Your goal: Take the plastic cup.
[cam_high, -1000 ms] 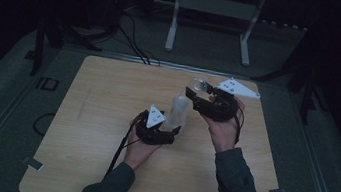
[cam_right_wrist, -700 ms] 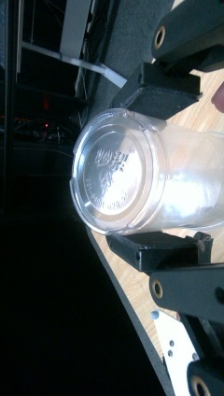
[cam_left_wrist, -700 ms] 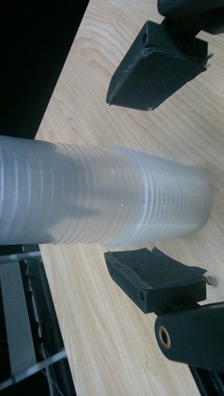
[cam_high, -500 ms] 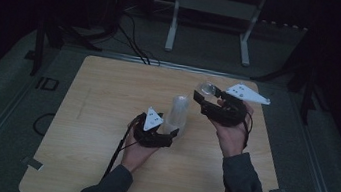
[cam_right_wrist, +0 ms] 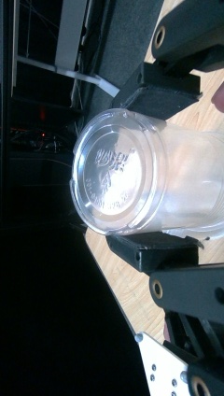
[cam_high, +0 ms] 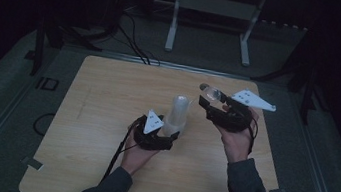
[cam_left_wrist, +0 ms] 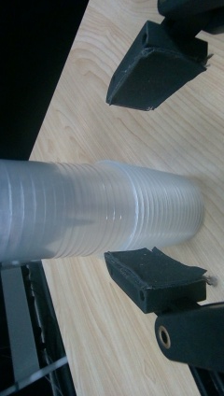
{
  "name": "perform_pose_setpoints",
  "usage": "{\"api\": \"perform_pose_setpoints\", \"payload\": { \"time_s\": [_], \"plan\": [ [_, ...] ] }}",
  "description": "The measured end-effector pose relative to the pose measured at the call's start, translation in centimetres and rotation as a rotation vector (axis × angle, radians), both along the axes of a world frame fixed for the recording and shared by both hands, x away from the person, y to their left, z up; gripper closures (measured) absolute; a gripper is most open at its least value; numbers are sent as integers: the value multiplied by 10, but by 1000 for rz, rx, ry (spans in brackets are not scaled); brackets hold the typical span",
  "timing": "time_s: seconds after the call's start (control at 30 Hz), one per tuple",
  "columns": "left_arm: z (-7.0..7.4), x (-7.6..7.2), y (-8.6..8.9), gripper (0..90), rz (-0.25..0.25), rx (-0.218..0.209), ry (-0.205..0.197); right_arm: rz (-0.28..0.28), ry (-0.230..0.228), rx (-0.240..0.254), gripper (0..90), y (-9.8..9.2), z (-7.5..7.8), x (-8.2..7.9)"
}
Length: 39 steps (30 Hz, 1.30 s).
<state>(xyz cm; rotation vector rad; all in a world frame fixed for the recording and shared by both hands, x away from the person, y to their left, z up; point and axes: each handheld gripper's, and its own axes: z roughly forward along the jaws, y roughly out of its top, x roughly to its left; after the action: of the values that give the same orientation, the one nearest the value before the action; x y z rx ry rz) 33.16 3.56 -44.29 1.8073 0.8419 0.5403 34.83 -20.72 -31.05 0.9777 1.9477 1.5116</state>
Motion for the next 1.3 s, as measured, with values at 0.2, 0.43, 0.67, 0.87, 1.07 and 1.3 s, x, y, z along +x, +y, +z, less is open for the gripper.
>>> {"api": "perform_pose_setpoints", "payload": {
  "time_s": [0.2,0.43,0.67,0.87,1.07,1.3],
  "plan": [
    [0,-3,-1,206,-10,3,-1,-4,3,1,396,-3,-4,-3],
    [-1,-5,-4,206,-20,3,-5,-18,16,2,396,-8,-9,-6],
    [-2,-7,-5,206,-26,10,-6,-33,36,10,396,-14,-19,-8],
    [-3,-9,-5,206,-27,16,-3,-38,64,19,396,-19,-28,-9],
    [-2,-10,-4,206,-29,9,-4,-49,85,46,396,-25,-36,-9],
    [-5,-10,-5,206,-32,19,3,-62,106,50,397,-30,-46,-10]
  ]
}}
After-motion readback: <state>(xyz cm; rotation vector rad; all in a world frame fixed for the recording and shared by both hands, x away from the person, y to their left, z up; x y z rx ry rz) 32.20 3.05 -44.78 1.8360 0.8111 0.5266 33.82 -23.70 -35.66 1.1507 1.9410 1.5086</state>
